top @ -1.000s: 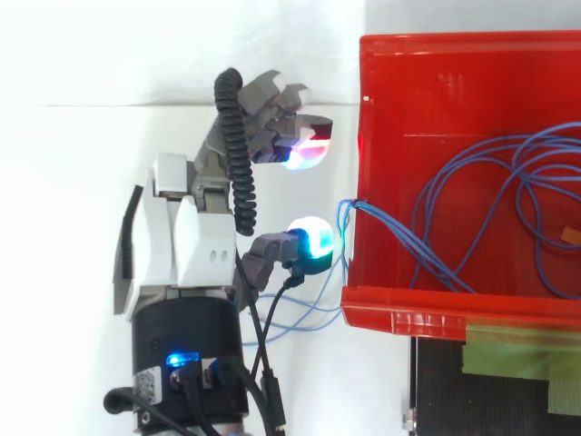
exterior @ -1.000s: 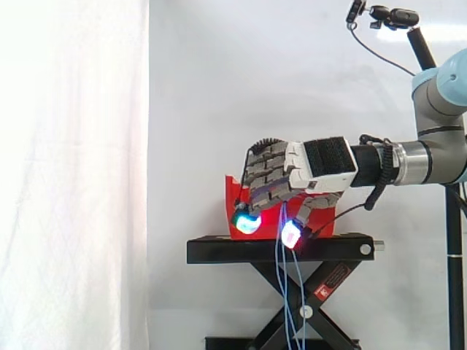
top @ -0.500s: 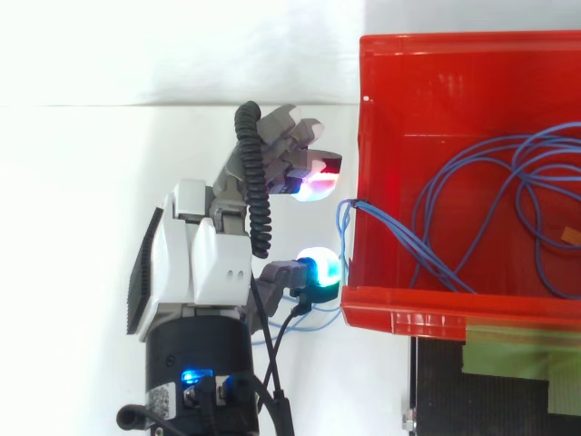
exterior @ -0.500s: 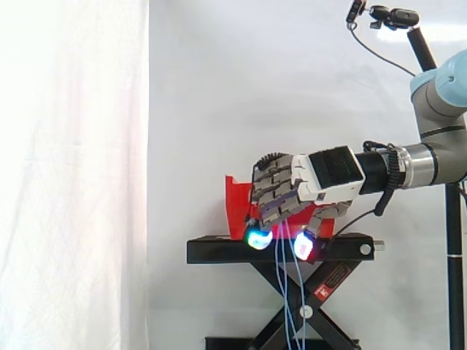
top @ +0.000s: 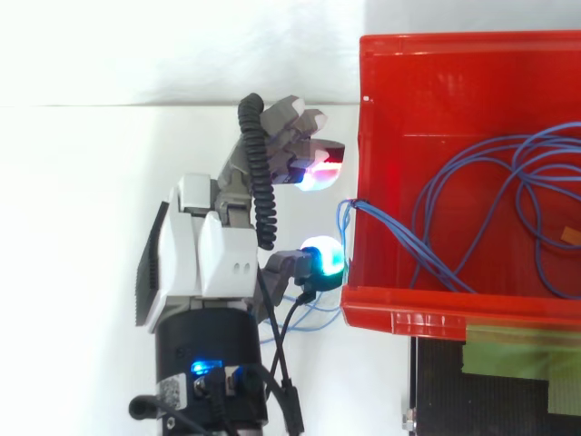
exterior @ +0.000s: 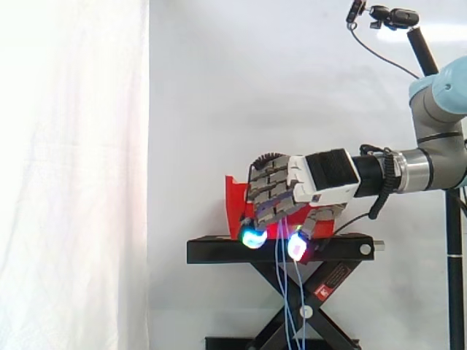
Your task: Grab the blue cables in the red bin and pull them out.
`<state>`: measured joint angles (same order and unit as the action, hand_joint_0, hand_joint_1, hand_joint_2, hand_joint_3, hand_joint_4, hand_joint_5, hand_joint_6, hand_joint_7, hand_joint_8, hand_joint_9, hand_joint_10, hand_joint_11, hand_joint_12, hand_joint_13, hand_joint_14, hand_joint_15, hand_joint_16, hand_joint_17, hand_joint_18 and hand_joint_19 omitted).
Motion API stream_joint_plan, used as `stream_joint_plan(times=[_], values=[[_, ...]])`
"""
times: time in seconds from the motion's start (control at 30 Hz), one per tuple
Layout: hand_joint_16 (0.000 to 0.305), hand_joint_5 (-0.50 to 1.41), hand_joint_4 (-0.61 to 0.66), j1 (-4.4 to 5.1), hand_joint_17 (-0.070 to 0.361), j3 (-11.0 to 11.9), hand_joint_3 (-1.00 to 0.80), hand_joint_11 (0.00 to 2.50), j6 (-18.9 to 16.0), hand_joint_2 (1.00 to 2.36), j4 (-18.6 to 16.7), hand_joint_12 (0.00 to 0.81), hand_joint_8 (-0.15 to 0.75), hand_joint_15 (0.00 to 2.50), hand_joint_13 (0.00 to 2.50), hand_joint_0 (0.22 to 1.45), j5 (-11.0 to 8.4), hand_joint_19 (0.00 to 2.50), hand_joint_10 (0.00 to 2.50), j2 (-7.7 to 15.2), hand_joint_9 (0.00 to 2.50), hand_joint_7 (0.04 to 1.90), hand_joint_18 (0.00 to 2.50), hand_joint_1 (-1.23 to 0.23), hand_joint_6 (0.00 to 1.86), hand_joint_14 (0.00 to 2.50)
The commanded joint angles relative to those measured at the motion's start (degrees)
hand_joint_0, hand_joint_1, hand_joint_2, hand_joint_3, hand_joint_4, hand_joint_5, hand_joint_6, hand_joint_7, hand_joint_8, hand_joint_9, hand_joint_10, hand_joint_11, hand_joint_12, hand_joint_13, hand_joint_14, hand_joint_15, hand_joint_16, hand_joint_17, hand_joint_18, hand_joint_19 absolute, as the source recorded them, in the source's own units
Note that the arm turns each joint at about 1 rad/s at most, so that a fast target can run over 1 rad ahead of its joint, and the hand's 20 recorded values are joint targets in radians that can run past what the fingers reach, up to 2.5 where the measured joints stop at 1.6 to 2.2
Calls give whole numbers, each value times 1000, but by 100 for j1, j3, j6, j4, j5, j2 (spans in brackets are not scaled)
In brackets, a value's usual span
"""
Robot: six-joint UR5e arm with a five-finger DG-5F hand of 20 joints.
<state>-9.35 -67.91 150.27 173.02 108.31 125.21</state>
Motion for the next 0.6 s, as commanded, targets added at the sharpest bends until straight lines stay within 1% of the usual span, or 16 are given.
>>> stream_joint_plan(times=[0.0, 0.1, 0.23, 0.43, 0.57], values=[[48, 784, 49, -6, 108, -3, -1000, 807, -11, 1000, -269, 337, 236, 487, 682, 721, 24, 441, 27, 73, 868, 682, 486, -989, 13, 21], [48, 785, 52, -15, 109, -3, -1000, 796, -11, 1000, -172, 339, 237, 486, 682, 719, 41, 439, 26, 73, 870, 688, 489, -991, 13, 20], [49, 791, 60, -32, 109, 6, -1000, 804, -11, 1000, -163, 339, 236, 482, 683, 716, 50, 439, 25, 73, 869, 689, 489, -991, 12, 21], [49, 786, 69, -32, 109, -3, -1000, 804, -11, 1000, -93, 338, 236, 485, 682, 715, 76, 441, 27, 73, 867, 683, 488, -986, 13, 21], [49, 780, 77, -32, 109, 6, -1000, 790, -11, 1000, 118, 338, 239, 487, 684, 716, 120, 442, 27, 73, 866, 680, 488, -984, 13, 19]])
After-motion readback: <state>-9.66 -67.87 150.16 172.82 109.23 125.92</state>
